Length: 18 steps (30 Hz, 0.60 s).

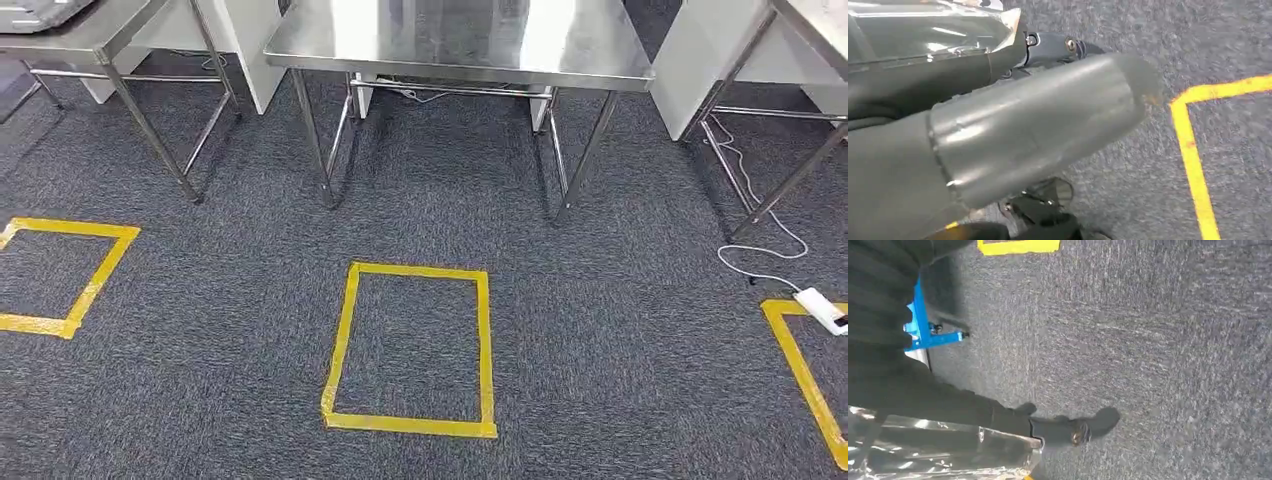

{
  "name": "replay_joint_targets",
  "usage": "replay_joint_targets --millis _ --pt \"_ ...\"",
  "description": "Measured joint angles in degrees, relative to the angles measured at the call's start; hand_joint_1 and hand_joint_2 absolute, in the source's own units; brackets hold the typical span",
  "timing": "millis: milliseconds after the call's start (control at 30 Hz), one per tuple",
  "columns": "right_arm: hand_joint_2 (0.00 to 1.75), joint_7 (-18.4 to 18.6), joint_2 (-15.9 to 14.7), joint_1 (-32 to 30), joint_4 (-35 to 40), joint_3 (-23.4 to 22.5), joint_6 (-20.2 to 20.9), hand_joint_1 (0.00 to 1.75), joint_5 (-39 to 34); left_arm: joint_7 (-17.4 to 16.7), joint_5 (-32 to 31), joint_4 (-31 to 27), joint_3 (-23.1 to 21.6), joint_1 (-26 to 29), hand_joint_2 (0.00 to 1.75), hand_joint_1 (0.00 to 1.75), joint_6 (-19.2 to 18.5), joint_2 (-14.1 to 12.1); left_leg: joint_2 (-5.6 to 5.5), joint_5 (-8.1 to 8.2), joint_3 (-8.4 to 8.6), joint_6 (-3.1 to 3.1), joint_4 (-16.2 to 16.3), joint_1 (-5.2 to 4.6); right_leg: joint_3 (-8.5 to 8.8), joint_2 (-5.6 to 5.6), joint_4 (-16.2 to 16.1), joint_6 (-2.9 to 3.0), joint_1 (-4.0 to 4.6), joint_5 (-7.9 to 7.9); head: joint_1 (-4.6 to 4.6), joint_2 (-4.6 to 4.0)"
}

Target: Take the parts from the cabinet and place them on the table.

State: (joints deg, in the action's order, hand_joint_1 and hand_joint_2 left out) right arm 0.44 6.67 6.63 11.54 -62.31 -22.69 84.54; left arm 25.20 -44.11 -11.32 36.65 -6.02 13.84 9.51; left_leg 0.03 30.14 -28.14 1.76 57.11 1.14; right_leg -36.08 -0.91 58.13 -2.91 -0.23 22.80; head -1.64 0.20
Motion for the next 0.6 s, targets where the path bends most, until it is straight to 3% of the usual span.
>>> replay_joint_targets --millis 33,67,100,133,167,200,233,267,300,333,367,400,433,467,500,533,567,600 --pt "1.75 0.0 -0.1 -0.1 0.0 0.0 0.0 0.0 0.0 0.0 0.0 0.0 0.0 0.0 0.0 0.0 0.0 0.0 0.18 -0.77 -0.71 0.44 0.0 -0.29 -0.43 0.24 1.1 0.43 -0.67 2.08 -0.2 0.0" --pt "1.75 0.1 -0.1 -0.1 0.0 0.0 0.0 0.0 0.0 0.0 0.0 0.0 0.0 0.0 0.0 0.0 0.0 -0.1 0.23 -1.57 -1.78 1.14 0.0 -0.28 -1.34 0.37 3.7 1.12 -0.63 5.57 0.3 0.0" --pt "1.75 0.1 0.0 -0.1 0.0 0.0 0.0 0.0 0.0 0.0 -0.1 0.0 0.0 0.0 0.0 0.0 0.0 -0.1 0.27 -2.49 -2.88 1.24 0.0 -0.36 -2.55 0.43 7.7 1.41 -0.74 9.18 0.41 0.0" --pt "1.75 0.1 0.0 -0.1 0.0 0.0 0.0 0.0 0.0 0.0 -0.2 0.0 0.0 0.0 0.0 0.0 0.0 0.0 0.38 -3.38 -3.87 1.28 0.1 -0.39 -3.21 0.47 11.6 1.34 -0.77 11.47 0.39 0.0" --pt "1.75 0.2 0.0 -0.1 0.0 0.0 0.0 0.0 0.0 0.0 -0.3 0.0 0.0 0.0 0.0 0.0 0.0 0.0 0.5 -4.31 -5.05 1.17 0.1 -0.43 -3.33 0.5 15.0 0.78 -0.83 12.24 0.5 0.0" --pt "1.75 0.2 -0.1 0.0 0.0 0.0 0.1 0.0 -0.1 0.0 -0.4 0.0 0.0 0.0 0.0 0.0 -0.1 0.0 0.58 -5.27 -6.28 1.04 0.2 -0.48 -2.67 0.53 16.9 -0.12 -0.81 11.05 0.46 0.0" --pt "1.75 0.3 -0.1 0.0 0.0 0.0 0.1 0.0 -0.3 0.0 -0.6 0.0 0.0 0.0 0.0 0.0 -0.2 0.0 0.67 -6.09 -7.57 0.86 0.2 -0.48 -1.09 0.54 16.8 -1.17 -0.88 8.58 0.46 0.0" --pt "1.75 0.3 -0.2 0.0 0.0 0.0 0.1 0.0 -0.4 0.0 -0.8 0.0 0.0 -0.1 0.0 0.0 -0.4 0.0 0.71 -6.81 -8.66 0.62 0.3 -0.48 1.37 0.55 14.7 -1.84 -0.9 6.38 0.46 0.0" --pt "1.75 0.4 -0.2 0.0 0.0 0.0 0.1 0.0 -0.5 0.0 -0.9 0.0 -0.1 -0.1 0.0 0.0 -0.4 0.0 0.71 -7.6 -9.69 0.35 0.4 -0.48 4.71 0.55 11.1 -1.92 -0.9 5.17 0.5 0.0" --pt "1.75 0.4 -0.2 0.2 0.0 -0.1 0.1 0.0 -0.5 0.0 -1.0 -0.1 -0.1 -0.3 0.0 0.0 -0.4 0.0 0.7 -8.44 -9.88 -0.05 0.7 -0.49 9.89 0.68 5.1 -0.97 -0.93 7.07 0.39 0.0" --pt "1.75 0.4 -0.2 0.4 0.1 -0.1 0.1 0.0 -0.6 0.0 -1.0 -0.2 -0.1 -0.3 0.0 0.0 -0.4 0.0 0.63 -8.92 -10.3 -0.43 0.8 -0.69 14.39 0.64 -1.6 0.15 -0.35 10.28 0.57 0.0" --pt "1.75 0.4 -0.2 0.3 0.1 -0.1 0.1 0.0 -0.6 0.0 -1.0 -0.2 -0.1 -0.3 0.0 0.0 -0.5 0.0 0.79 -9.5 -9.86 -0.86 0.6 -0.68 14.67 0.73 -4.1 1.06 0.19 11.33 0.19 0.0" --pt "0.0 0.4 -0.2 0.2 0.0 -0.1 0.1 0.0 -0.6 0.1 -1.0 -0.2 -0.1 -0.4 0.0 0.0 -0.5 0.0 0.87 -10.13 -9.7 -1.19 0.2 -0.5 14.51 0.71 -4.4 1.51 0.29 10.98 0.04 0.0" --pt "0.0 0.4 -0.2 0.3 0.0 -0.1 0.0 0.0 -0.7 0.1 -1.1 -0.2 -0.1 -0.5 0.0 0.0 -0.5 0.1 0.89 -10.86 -9.68 -1.69 -0.3 -0.28 14.08 0.72 -4.0 2.09 0.63 10.68 0.0 0.0" --pt "0.0 0.4 -0.1 0.2 0.0 -0.2 0.1 0.0 -0.8 0.0 -1.2 -0.2 -0.1 -0.3 0.0 0.0 -0.4 0.1 0.84 -11.49 -9.92 -2.24 -0.6 -0.28 13.59 0.67 -4.2 2.88 0.19 9.8 0.06 0.0" --pt "0.0 0.4 0.0 0.3 0.0 -0.2 0.2 0.0 -0.9 0.0 -1.4 -0.2 -0.1 -0.3 0.0 0.0 -0.3 0.0 0.54 -9.39 -10.74 -2.38 0.3 0.06 13.02 0.42 -4.3 3.43 -0.61 8.93 -0.06 0.0" --pt "0.0 0.4 0.0 0.2 0.0 -0.2 0.2 0.0 -0.9 0.0 -1.4 -0.2 -0.1 -0.1 0.0 0.0 -0.3 0.0 0.47 -5.58 -11.42 -2.47 2.6 0.06 12.36 0.44 -4.2 4.16 -0.6 8.28 -0.2 0.0" --pt "0.0 0.5 0.0 0.0 0.0 -0.2 0.3 0.0 -1.0 0.0 -1.5 -0.2 -0.1 -0.1 0.0 0.0 -0.3 0.0 0.42 -1.75 -12.37 -2.72 6.5 0.1 11.7 0.34 -4.2 4.49 -0.46 7.69 -0.26 0.0"
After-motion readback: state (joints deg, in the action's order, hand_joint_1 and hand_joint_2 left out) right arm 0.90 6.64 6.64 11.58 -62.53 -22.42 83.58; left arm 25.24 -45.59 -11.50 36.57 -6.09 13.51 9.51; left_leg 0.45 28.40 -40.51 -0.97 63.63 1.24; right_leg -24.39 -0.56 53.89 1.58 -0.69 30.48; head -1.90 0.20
